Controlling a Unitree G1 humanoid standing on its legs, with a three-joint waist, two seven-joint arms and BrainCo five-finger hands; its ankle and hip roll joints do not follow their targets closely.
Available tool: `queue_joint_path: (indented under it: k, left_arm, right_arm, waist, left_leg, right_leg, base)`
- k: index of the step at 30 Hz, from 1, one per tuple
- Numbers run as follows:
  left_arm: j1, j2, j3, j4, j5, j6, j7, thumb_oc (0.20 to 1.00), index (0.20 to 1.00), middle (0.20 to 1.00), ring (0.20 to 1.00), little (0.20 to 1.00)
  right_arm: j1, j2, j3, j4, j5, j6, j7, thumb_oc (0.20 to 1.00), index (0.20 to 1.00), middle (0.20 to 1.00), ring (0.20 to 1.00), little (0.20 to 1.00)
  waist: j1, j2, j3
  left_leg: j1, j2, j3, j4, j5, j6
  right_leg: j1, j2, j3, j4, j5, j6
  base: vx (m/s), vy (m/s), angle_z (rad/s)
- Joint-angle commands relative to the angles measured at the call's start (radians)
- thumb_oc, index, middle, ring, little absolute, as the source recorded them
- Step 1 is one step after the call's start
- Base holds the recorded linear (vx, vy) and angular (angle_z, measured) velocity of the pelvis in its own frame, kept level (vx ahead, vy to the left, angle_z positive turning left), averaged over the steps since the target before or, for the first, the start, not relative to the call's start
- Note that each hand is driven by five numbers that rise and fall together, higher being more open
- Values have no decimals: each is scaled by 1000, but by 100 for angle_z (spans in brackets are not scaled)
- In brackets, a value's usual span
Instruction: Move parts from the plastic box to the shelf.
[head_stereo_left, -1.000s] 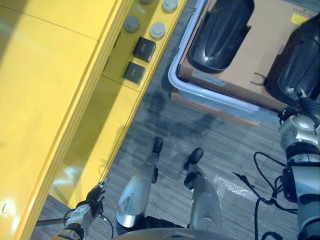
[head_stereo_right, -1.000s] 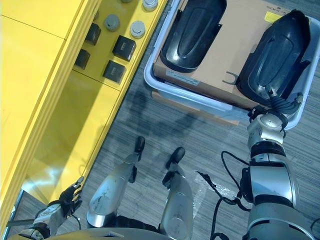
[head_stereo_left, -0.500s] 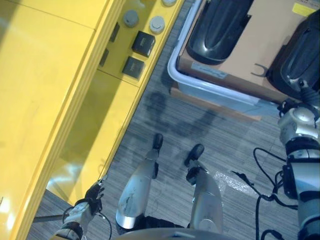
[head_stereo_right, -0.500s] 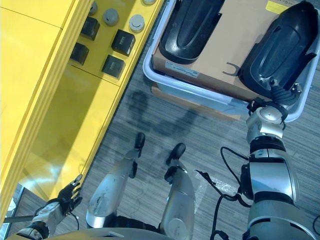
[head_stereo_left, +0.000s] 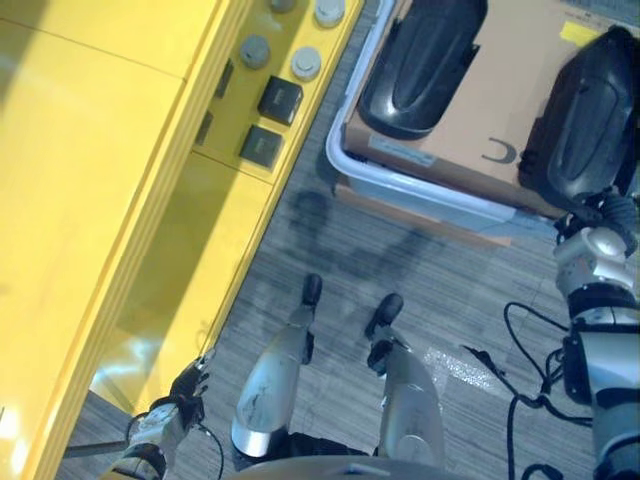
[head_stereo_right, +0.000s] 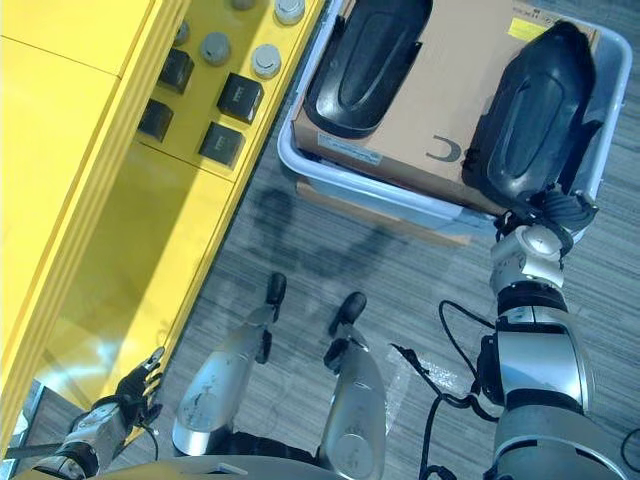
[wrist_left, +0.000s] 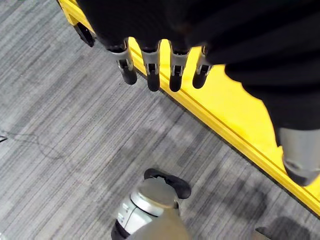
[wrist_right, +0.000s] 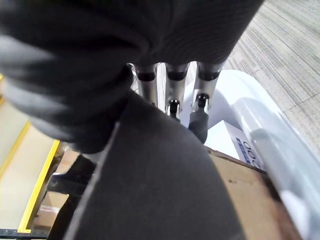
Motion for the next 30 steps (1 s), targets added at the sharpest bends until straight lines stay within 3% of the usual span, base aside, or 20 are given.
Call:
queue_joint_path:
  k: [1,4,9,15,17,22,25,27,30]
  left_arm:
    - [28,41,-21,-37,-18,-55,-17,1000,1000,1000,1000,1000]
    - [34,40,-12,-79,-23,-72,-33,1000,1000,1000,1000,1000]
    - [55,39,24,-223,-47,-36,-51,1000,1000,1000,1000,1000]
    - [56,51,46,-492,-127,91,-96,1000,1000,1000,1000,1000]
    - [34,45,42,-590,-175,166,-93,1000,1000,1000,1000,1000]
    - [-44,19,-17,-725,-284,299,-42,1000,1000,1000,1000,1000]
    - [-98,-4,-60,-749,-323,326,12,1000,1000,1000,1000,1000]
    - [-191,-46,-127,-749,-333,371,91,1000,1000,1000,1000,1000]
    - [-253,-81,-168,-710,-368,403,120,1000,1000,1000,1000,1000]
  right_arm:
    - [76,27,-10,-112,38,-87,20,200,200,200,200,200]
    - [121,44,-41,-193,18,-104,14,200,200,200,200,200]
    - [223,86,-104,-397,-31,-95,-19,200,200,200,200,200]
    - [345,157,-126,-646,-117,-32,-21,200,200,200,200,200]
    - [369,177,-119,-691,-148,-7,5,200,200,200,200,200]
    - [386,225,-54,-714,-173,12,78,200,200,200,200,200]
    - [376,254,1,-702,-195,19,104,200,200,200,200,200]
    - [356,323,109,-684,-215,39,117,200,200,200,200,200]
    - [342,370,186,-662,-233,51,122,200,200,200,200,200]
  waist:
    - [20,-34,-58]
    - [15,-46,-91]
    - [2,-71,-166]
    - [-22,-95,-266]
    - [-32,-103,-300]
    - [-48,-112,-369]
    - [-57,-112,-393]
    - [-71,-107,-422]
    - [-83,-102,-437]
  left_leg:
    - [-79,21,-23,17,-15,-35]
    - [-33,30,-16,-21,-16,-37]
    - [70,43,3,-78,-18,-41]
    - [184,47,22,-122,-29,-34]
    - [218,50,31,-132,-34,-31]
    - [261,51,39,-146,-36,-25]
    - [280,51,43,-153,-38,-21]
    - [302,50,47,-161,-36,-16]
    - [315,49,51,-162,-38,-14]
  right_leg:
    - [116,-48,3,-90,-16,107]
    - [155,-39,0,-114,-18,110]
    - [253,-23,-6,-168,-17,114]
    - [353,-13,1,-211,-12,116]
    - [382,-11,2,-224,-8,118]
    - [418,-11,3,-245,2,119]
    - [431,-12,4,-250,5,122]
    - [444,-16,8,-254,7,126]
    - [450,-18,13,-252,7,129]
  base:
    - [31,-12,1]
    - [46,-9,2]
    - [84,0,-3]
    - [127,31,-6]
    - [145,39,-19]
    - [98,34,-10]
    - [78,25,-11]
    - [70,43,-7]
    - [38,33,-4]
